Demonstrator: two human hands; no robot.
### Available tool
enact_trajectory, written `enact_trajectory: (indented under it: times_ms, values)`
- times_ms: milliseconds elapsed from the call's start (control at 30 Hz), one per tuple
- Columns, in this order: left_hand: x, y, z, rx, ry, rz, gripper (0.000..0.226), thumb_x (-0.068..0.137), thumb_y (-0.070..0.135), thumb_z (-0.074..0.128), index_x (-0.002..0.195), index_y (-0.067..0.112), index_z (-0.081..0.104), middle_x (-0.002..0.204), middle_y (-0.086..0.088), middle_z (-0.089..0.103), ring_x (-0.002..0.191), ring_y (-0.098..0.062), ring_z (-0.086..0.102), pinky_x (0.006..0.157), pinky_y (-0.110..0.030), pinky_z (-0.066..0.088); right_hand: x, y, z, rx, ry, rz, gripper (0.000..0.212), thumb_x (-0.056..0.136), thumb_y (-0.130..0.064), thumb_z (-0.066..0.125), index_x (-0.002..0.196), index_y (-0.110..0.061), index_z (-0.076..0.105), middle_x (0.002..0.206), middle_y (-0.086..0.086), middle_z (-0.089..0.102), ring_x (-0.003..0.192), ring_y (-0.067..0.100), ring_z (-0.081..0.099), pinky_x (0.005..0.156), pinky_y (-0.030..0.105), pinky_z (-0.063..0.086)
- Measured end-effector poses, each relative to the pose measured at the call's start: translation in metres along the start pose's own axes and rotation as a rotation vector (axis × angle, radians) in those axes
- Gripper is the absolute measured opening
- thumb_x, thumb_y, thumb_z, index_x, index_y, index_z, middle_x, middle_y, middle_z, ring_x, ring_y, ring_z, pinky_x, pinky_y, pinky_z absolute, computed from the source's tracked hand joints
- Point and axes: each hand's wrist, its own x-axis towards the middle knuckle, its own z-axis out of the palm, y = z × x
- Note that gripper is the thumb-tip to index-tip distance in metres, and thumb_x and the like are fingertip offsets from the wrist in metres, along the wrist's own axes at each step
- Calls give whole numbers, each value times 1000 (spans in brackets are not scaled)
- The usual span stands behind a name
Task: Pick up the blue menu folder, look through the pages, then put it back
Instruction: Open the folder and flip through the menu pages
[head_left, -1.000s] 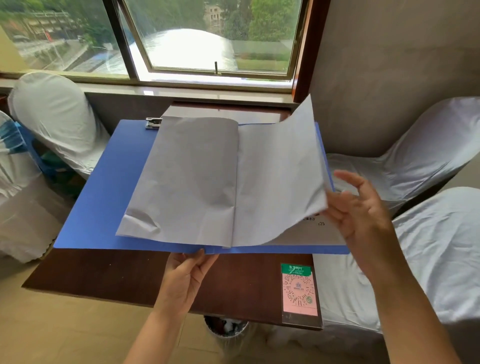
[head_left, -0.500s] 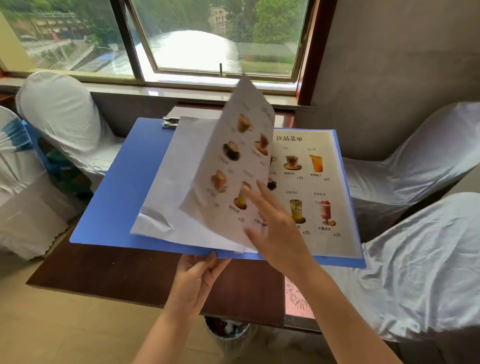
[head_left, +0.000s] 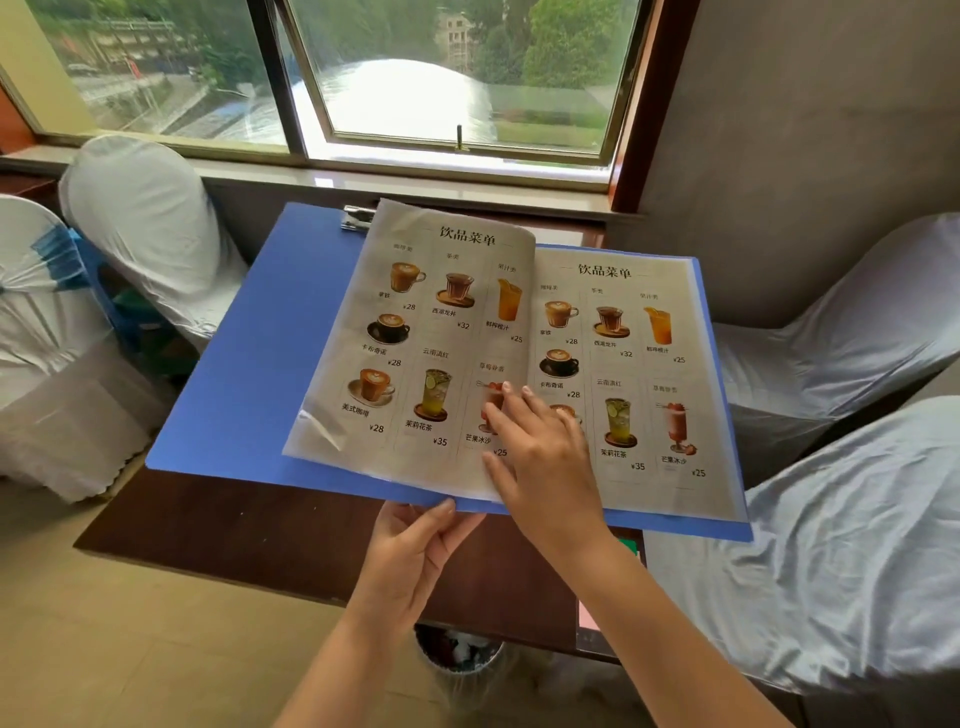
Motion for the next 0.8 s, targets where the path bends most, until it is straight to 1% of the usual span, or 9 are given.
enact_trajectory:
  times_ms: [167,267,367,433,467,533,567,633,800]
  values:
    - [-1,1,-2,19,1,0,39,76,-7,54,106,13,67,110,-15,70,104,-31,65,75,-36,58,2,7,-15,136,-57,35,45,89,-32,57,132,-24,46,147,1,39,136,14,33,113,46,15]
    - [-2,3,-6,15,24,-9,35,74,-7,56,96,14,71,103,-13,73,101,-30,67,73,-35,58,-6,32,-39,141,176,171,43,86,-25,62,127,-19,52,140,11,47,131,24,41,108,56,29]
    - [-1,5,-12,-25,51,-5,35,73,-8,57,98,13,69,106,-13,72,102,-30,67,71,-35,59,-21,75,-64,-36,338,445,54,82,-23,65,132,-14,45,142,24,39,133,40,30,103,63,30]
    - [0,6,-14,-37,60,13,36,73,-8,57,100,13,67,106,-12,72,102,-29,67,71,-35,58,-29,104,-78,71,223,628,64,82,-22,66,138,-16,35,143,24,37,132,41,32,103,59,32]
    - [0,6,-15,-38,63,19,36,74,-8,56,101,14,67,106,-12,73,101,-28,67,71,-35,58,-33,114,-83,264,140,699,65,84,-19,64,140,-18,31,139,22,44,127,39,41,99,56,39]
    - [1,7,-17,-39,65,22,36,74,-7,56,100,14,68,106,-11,73,101,-28,67,72,-35,58,-40,127,-90,723,18,755,57,87,-10,60,137,-22,36,119,15,64,108,30,60,77,44,56]
    - [1,7,-18,-37,65,21,35,74,-7,56,99,14,68,106,-11,73,102,-28,67,72,-35,58,-43,133,-91,847,-17,748,52,86,-8,59,133,-22,42,106,9,71,99,25,66,66,36,59]
    - [2,9,-19,-22,68,18,34,74,-6,55,95,15,71,105,-10,73,102,-28,67,71,-35,58,-50,140,-90,905,-61,705,46,85,-7,59,126,-27,50,91,1,76,89,19,71,57,29,59]
    - [2,12,-21,3,87,26,36,73,-7,55,103,12,63,105,-10,73,102,-28,67,70,-35,59,-56,142,-84,1031,-140,661,42,88,-9,53,125,-28,48,98,3,75,93,20,70,65,33,61]
